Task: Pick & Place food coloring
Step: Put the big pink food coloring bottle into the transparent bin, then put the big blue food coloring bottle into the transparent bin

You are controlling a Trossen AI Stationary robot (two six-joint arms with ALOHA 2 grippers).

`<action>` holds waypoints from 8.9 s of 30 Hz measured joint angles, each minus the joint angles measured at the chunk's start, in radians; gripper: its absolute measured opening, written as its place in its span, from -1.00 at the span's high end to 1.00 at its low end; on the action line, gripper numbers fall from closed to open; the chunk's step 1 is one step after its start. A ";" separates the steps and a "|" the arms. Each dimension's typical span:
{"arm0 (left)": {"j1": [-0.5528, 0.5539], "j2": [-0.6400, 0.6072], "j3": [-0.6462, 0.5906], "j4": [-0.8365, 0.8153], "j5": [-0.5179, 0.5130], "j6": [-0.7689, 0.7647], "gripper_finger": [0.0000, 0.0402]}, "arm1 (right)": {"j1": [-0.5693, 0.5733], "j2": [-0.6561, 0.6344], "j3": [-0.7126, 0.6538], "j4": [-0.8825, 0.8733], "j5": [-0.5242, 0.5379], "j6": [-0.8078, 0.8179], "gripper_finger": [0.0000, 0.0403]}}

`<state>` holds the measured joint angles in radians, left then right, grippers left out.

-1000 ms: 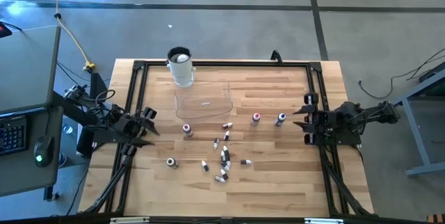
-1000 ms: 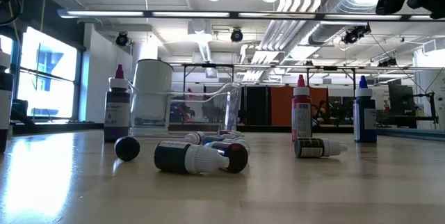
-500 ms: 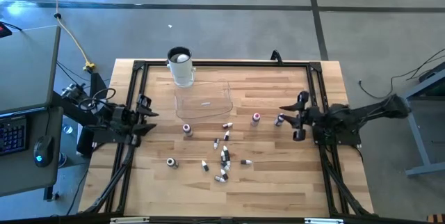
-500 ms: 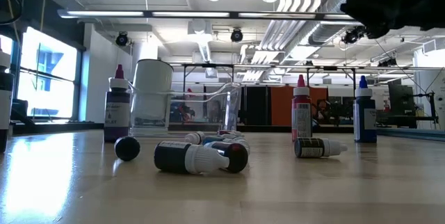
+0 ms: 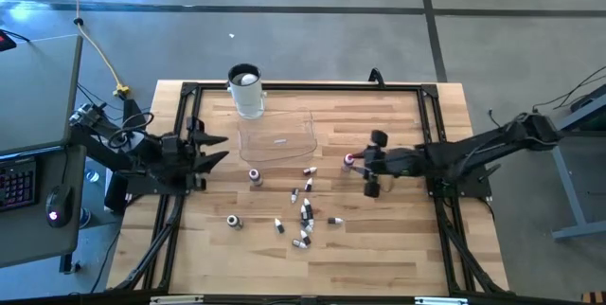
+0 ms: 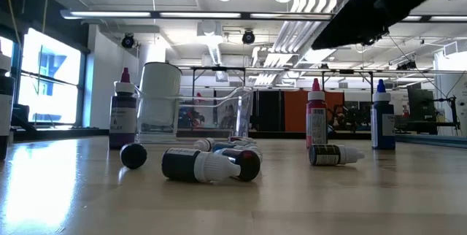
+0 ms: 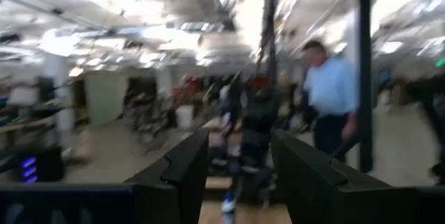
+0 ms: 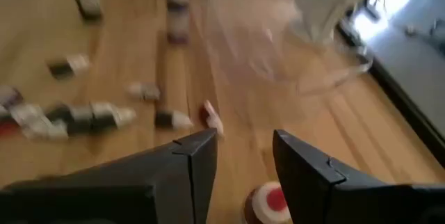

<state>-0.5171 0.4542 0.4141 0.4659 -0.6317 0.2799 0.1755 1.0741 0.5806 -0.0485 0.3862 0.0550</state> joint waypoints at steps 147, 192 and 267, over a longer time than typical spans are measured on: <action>0.000 0.204 0.097 -0.215 -0.120 -0.160 0.23 | -0.204 0.333 0.221 -0.471 -0.203 -0.061 -0.17; 0.000 0.204 0.097 -0.162 -0.121 -0.158 0.23 | -0.308 0.596 0.834 -0.385 -0.230 -0.368 0.23; 0.000 0.205 0.097 -0.205 -0.121 -0.263 0.23 | -0.199 0.382 0.505 -1.174 -0.203 0.147 0.04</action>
<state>-0.5171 0.6590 0.5114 0.2605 -0.7525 0.0170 -0.0233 1.4556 1.0852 -1.2229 0.1837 0.2016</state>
